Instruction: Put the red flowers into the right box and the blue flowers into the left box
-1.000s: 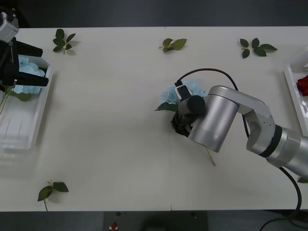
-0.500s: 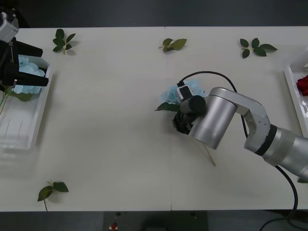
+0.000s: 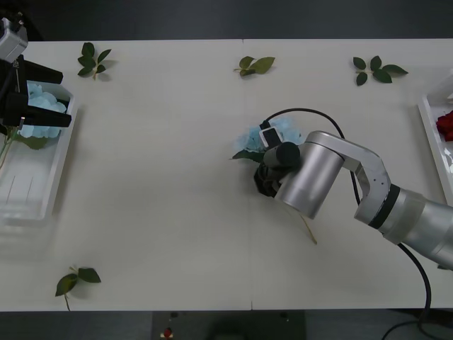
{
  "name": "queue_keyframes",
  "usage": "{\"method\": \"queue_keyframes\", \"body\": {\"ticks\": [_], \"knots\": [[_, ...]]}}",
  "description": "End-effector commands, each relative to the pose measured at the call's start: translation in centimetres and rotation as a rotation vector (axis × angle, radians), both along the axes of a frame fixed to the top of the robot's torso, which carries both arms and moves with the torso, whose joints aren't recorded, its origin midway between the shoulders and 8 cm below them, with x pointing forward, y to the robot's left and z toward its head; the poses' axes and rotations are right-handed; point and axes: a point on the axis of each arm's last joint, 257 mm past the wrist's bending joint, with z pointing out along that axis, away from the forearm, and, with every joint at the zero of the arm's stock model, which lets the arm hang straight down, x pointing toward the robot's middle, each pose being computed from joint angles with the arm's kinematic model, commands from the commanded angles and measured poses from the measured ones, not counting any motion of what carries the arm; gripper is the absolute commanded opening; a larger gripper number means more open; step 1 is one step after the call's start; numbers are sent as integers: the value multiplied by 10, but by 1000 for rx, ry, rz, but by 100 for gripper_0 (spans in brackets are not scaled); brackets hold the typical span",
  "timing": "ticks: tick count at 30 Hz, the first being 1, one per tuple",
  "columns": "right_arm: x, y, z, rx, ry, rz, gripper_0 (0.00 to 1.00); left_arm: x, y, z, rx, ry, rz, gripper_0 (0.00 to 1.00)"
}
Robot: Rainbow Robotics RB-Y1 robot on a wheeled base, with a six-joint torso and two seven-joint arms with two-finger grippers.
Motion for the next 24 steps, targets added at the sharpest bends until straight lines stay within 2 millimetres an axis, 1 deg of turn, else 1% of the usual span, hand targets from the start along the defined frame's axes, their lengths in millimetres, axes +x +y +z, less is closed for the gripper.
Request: {"method": "queue_keyframes", "body": {"ticks": [1,2,3,4,6,7,8,12,16,20,22,24], "knots": [[11,21,20,-20,-45,76,72,1,8,7,42,-41,-8,100],[11,22,20,-19,-45,79,69,1,8,7,42,-41,-8,100],[11,22,20,-21,-45,79,58,1,8,7,42,-41,-8,100],[11,21,19,-21,-43,79,54,1,8,7,42,-41,-8,100],[11,20,19,-25,-44,80,29,1,8,7,42,-41,-8,100],[12,20,19,-26,-44,78,24,1,8,7,42,-41,-8,100],[12,19,19,-26,-42,77,15,1,8,7,42,-41,-8,100],[12,18,19,-31,-45,79,0,1,8,7,42,-41,-8,100],[13,16,19,-34,-47,81,0,1,8,7,42,-41,-8,100],[16,13,21,-1,-42,89,0,1,8,7,42,-41,-8,100],[17,13,24,31,-36,94,0,1,8,7,42,-41,-8,100],[22,12,32,63,-36,120,0,1,8,7,42,-41,-8,100]]}}
